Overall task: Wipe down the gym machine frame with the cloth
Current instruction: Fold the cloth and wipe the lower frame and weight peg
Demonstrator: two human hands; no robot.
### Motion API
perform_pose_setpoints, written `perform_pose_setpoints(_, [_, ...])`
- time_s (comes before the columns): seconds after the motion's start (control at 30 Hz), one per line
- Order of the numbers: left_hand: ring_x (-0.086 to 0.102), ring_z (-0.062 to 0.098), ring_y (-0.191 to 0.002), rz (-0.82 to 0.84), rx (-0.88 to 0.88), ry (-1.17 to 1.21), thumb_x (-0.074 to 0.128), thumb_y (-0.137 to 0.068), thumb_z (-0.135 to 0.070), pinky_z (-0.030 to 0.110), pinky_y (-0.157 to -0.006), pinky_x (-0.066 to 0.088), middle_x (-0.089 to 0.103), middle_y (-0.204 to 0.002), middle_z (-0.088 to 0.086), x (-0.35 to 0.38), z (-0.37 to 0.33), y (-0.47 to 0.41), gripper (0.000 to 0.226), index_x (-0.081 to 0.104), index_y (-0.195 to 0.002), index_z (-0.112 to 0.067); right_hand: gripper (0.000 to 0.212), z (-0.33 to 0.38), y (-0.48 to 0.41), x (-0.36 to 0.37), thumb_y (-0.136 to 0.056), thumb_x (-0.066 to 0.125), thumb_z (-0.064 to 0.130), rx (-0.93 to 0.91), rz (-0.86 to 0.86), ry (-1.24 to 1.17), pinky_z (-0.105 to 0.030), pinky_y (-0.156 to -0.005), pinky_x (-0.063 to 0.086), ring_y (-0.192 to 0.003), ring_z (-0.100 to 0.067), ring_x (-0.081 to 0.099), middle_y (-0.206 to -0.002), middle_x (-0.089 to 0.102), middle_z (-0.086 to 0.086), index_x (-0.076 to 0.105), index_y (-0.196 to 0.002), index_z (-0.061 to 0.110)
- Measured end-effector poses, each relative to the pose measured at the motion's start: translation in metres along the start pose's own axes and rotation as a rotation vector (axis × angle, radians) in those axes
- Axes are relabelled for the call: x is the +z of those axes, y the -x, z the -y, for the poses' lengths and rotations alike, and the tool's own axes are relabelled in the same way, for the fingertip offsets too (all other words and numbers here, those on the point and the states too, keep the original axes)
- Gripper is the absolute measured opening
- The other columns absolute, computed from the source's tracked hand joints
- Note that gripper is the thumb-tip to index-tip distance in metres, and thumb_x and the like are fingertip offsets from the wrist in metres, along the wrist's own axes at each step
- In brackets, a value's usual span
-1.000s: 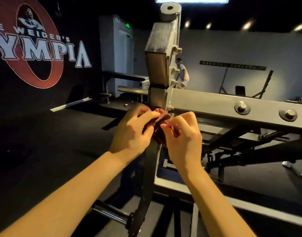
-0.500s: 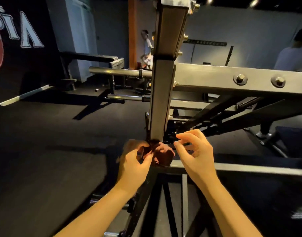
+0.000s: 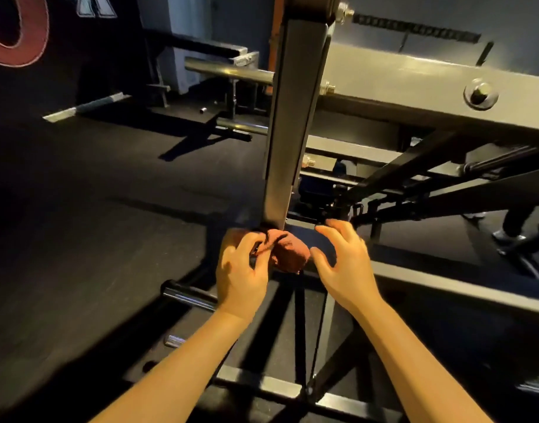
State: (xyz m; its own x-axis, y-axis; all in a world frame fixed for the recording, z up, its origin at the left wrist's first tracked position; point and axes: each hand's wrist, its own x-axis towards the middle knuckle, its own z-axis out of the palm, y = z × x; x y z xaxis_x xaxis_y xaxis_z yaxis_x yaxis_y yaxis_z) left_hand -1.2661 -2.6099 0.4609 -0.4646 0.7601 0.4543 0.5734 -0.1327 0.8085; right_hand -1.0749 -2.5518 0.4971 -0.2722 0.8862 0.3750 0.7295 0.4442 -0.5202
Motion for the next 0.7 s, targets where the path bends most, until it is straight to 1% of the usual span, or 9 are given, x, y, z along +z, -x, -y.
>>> perform_pose_setpoints(0.03, [0.055,0.005,-0.087,-0.01,-0.088,0.027,0.067,-0.096,-0.022,0.022,-0.074,0.048,0.066,-0.099,0.004,0.008,0.003,0.011,0.016,0.068,-0.112,-0.025,0.046,-0.006,0.003,0.002,-0.098,0.066,0.031,0.009,0.028,-0.004,-0.045,-0.114,0.04,-0.141,-0.017,0.039,-0.152,0.042,0.007,0.054,-0.142,0.028])
perform_pose_setpoints(0.1, [0.056,-0.004,-0.091,-0.055,-0.171,0.136,0.065,-0.098,-0.022,0.018,-0.076,0.05,0.066,-0.103,0.002,0.017,-0.001,0.019,0.015,0.063,-0.11,-0.029,0.047,-0.015,0.006,0.004,-0.099,0.063,0.032,-0.024,0.058,0.014,-0.05,-0.115,0.041,-0.145,-0.019,0.036,-0.154,0.039,0.006,0.051,-0.144,0.028])
perform_pose_setpoints(0.2, [0.064,0.003,-0.092,-0.155,-0.213,0.228,0.065,-0.099,-0.022,0.023,-0.08,0.056,0.065,-0.101,-0.003,0.019,-0.019,0.017,0.013,0.057,-0.106,-0.03,0.049,-0.02,0.006,0.002,-0.099,0.063,0.028,-0.059,0.095,-0.004,-0.049,-0.117,0.038,-0.147,-0.019,0.034,-0.156,0.038,0.005,0.05,-0.145,0.028])
perform_pose_setpoints(0.33, [0.061,0.009,-0.09,-0.329,-0.114,0.226,0.064,-0.1,-0.017,0.018,-0.075,0.052,0.058,-0.101,-0.003,0.017,-0.053,0.003,0.012,0.057,-0.104,-0.026,0.048,-0.02,0.007,0.001,-0.099,0.063,0.026,-0.087,0.118,-0.014,-0.05,-0.118,0.038,-0.147,-0.019,0.034,-0.157,0.037,0.007,0.05,-0.145,0.028])
perform_pose_setpoints(0.43, [0.059,-0.003,-0.095,-0.407,-0.052,0.195,0.064,-0.099,-0.009,0.006,-0.075,0.047,0.054,-0.109,0.002,0.018,-0.062,-0.002,0.012,0.067,-0.109,-0.014,0.048,-0.022,0.007,-0.001,-0.099,0.063,0.025,-0.114,0.138,-0.016,-0.05,-0.118,0.037,-0.147,-0.019,0.033,-0.157,0.037,0.006,0.05,-0.145,0.027])
perform_pose_setpoints(0.5, [0.059,-0.006,-0.098,-0.431,0.008,0.155,0.063,-0.1,-0.01,0.007,-0.077,0.048,0.058,-0.111,0.004,0.024,-0.063,0.006,0.015,0.07,-0.114,-0.009,0.047,-0.023,0.008,-0.003,-0.098,0.064,0.023,-0.147,0.148,0.015,-0.049,-0.118,0.037,-0.146,-0.02,0.036,-0.155,0.04,0.003,0.052,-0.143,0.023])
perform_pose_setpoints(0.57, [0.059,-0.001,-0.104,-0.421,0.019,0.124,0.065,-0.101,-0.025,0.012,-0.081,0.052,0.059,-0.119,0.003,0.034,-0.069,0.017,0.024,0.07,-0.12,-0.011,0.047,-0.023,0.009,-0.004,-0.096,0.066,0.021,-0.173,0.143,0.038,-0.051,-0.116,0.04,-0.142,-0.021,0.041,-0.152,0.044,0.001,0.054,-0.141,0.02])
perform_pose_setpoints(0.63, [0.056,0.007,-0.118,-0.35,-0.021,0.078,0.069,-0.094,-0.046,0.017,-0.091,0.053,0.054,-0.132,0.001,0.043,-0.074,0.025,0.048,0.064,-0.13,-0.014,0.047,-0.023,0.011,-0.003,-0.094,0.068,0.02,-0.193,0.139,0.046,-0.051,-0.114,0.042,-0.139,-0.022,0.044,-0.149,0.046,0.0,0.054,-0.14,0.018])
perform_pose_setpoints(0.7, [0.052,0.014,-0.13,-0.306,-0.021,0.016,0.075,-0.09,-0.041,0.024,-0.101,0.052,0.049,-0.142,0.004,0.049,-0.071,0.028,0.058,0.059,-0.138,-0.013,0.049,-0.023,0.012,-0.003,-0.093,0.069,0.019,-0.205,0.132,0.062,-0.05,-0.114,0.042,-0.139,-0.022,0.044,-0.15,0.047,-0.001,0.054,-0.14,0.017])
